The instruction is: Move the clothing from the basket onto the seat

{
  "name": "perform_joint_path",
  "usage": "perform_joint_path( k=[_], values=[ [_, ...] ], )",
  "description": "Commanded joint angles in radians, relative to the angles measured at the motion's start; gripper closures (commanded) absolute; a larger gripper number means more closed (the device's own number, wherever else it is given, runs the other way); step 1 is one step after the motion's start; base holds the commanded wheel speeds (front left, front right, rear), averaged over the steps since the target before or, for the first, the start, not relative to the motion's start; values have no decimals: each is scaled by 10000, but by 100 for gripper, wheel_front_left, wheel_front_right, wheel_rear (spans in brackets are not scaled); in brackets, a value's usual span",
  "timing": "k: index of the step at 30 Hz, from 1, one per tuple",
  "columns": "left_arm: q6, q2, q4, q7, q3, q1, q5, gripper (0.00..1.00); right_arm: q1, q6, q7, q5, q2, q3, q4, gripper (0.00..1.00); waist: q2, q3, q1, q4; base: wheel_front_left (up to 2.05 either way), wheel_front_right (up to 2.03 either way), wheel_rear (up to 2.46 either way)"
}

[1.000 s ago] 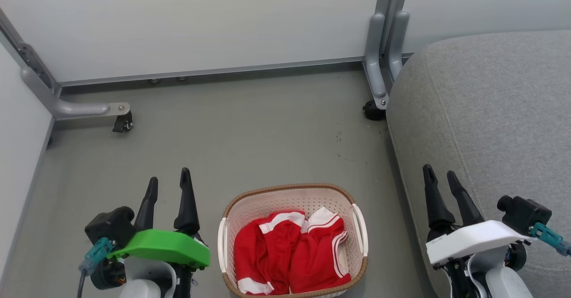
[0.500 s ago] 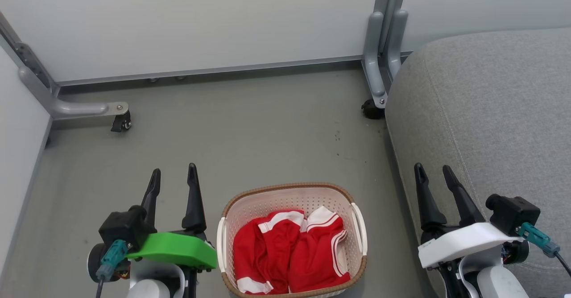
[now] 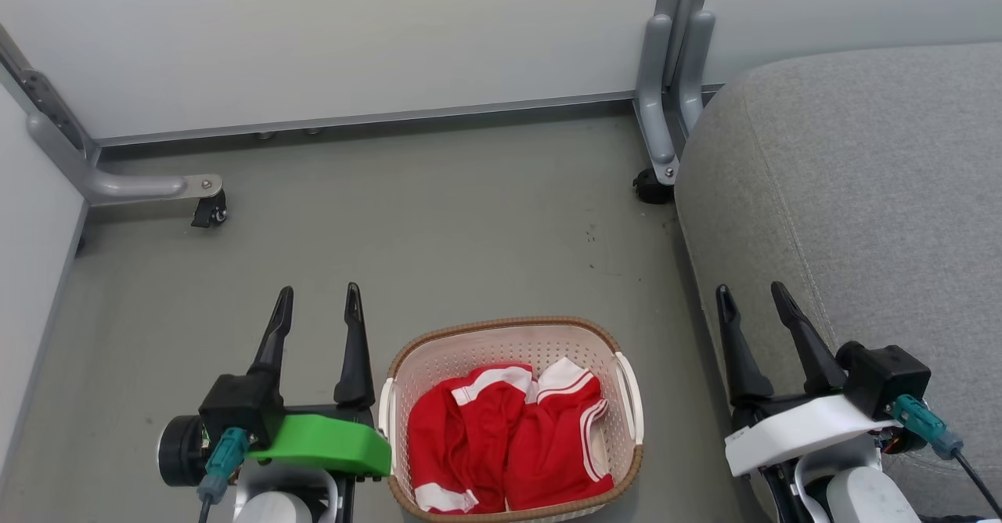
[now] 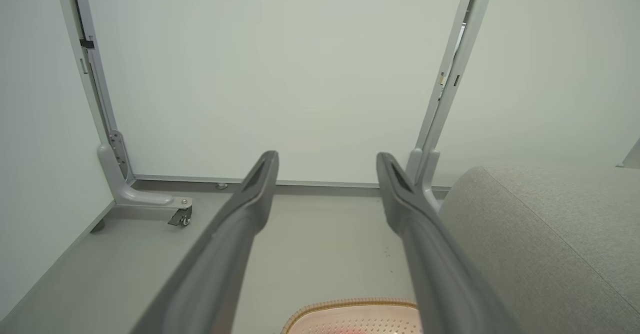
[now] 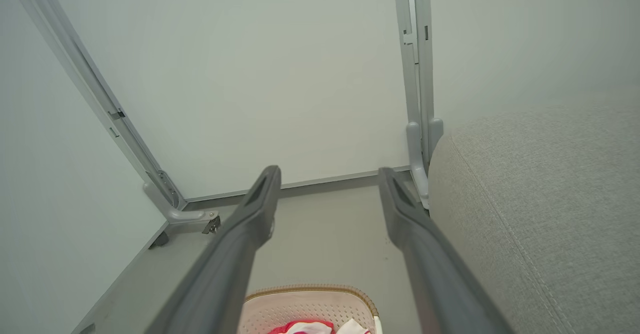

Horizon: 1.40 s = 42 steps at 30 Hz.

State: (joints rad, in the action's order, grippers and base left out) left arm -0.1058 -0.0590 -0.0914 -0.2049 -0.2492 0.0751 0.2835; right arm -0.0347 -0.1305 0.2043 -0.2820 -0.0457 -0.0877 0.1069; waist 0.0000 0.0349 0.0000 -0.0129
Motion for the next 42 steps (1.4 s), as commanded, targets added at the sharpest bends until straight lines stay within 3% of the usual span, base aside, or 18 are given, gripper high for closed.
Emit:
perform_joint_path(
  k=[1, 16, 28, 42],
  values=[
    [24, -17, 99, -92, 17, -36, -309, 0, 71, -3, 98, 273, -55, -53, -102, 0, 0, 4, 0, -5, 0, 0, 0],
    [-37, 56, 197, -383, -188, -139, -1586, 0, 119, -3, 396, 1458, -62, -346, -193, 0, 0, -61, 0, -44, 0, 0, 0],
    [330, 74, -172, -591, -38, -252, -1707, 0, 240, -4, 593, 1850, -68, -382, -160, 0, 0, -127, 0, -78, 0, 0, 0],
    [239, 76, -241, -600, -150, -254, -1839, 0, 166, -2, 617, 1999, -63, -533, 5, 0, 0, -152, 0, -137, 0, 0, 0]
  ],
)
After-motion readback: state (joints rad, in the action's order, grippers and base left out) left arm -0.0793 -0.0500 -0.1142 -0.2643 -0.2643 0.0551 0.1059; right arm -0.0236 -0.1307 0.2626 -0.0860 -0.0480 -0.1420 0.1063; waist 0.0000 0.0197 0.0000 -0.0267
